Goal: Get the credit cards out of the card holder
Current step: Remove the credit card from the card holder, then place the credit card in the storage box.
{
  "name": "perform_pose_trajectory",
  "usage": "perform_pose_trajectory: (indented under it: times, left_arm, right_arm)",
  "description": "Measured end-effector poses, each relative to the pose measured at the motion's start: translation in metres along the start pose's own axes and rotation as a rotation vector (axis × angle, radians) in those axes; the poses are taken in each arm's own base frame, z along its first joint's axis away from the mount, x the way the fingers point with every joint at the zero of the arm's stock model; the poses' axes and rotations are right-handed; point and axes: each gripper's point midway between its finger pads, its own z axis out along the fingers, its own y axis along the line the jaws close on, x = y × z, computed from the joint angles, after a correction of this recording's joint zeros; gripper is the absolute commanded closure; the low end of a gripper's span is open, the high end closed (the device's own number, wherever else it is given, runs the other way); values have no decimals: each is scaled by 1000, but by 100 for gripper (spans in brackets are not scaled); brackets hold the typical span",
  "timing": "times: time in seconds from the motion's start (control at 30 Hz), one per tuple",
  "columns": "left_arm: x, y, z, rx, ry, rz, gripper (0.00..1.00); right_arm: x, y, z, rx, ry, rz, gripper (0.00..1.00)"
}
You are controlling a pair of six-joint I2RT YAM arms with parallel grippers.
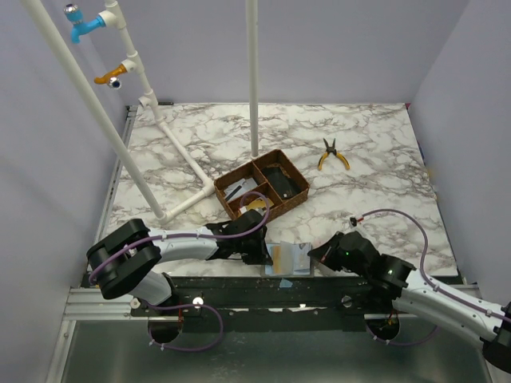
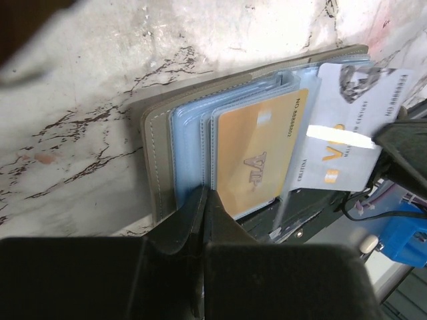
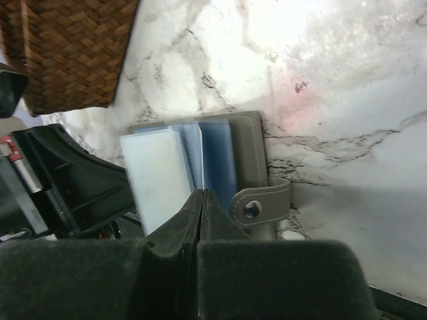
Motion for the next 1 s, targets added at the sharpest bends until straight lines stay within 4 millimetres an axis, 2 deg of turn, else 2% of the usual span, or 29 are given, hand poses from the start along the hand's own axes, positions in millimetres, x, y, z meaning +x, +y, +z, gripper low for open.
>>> perform_pose_trajectory:
  times: [0.13,0.4,0.53,0.6,0.67,0.77,0.9,1.0]
  left_arm:
    - [0,0,-1,-6,1,5,100]
    - [-4,5,-7,-46,-9,33,98]
    - [-7,15,-17,-112,-21,67,83]
    - [-9,21,-25,-149,-26,89,71]
    - [-10,21,-35,-165,-32,113,53]
    - [-18,7,-54,-136,-63,144,36]
    - [-32,-27,-86,-11,-132,189,29]
    - [-39,-42,-102,74,-159,192,28]
  right_arm:
    - [-8,10,-7,-12,-24,-9,99]
    - [-11,17,-12,-7,-25,-21,99]
    - [-15,28,-14,-16,-27,-30,99]
    - [-17,34,-15,-20,-28,-35,99]
    - [-18,39,-16,-25,-26,-35,99]
    - [-20,48,-17,-41,-26,-33,99]
    - [-22,68,-19,-88,-19,-26,99]
    - [-24,88,-22,-133,-12,-20,99]
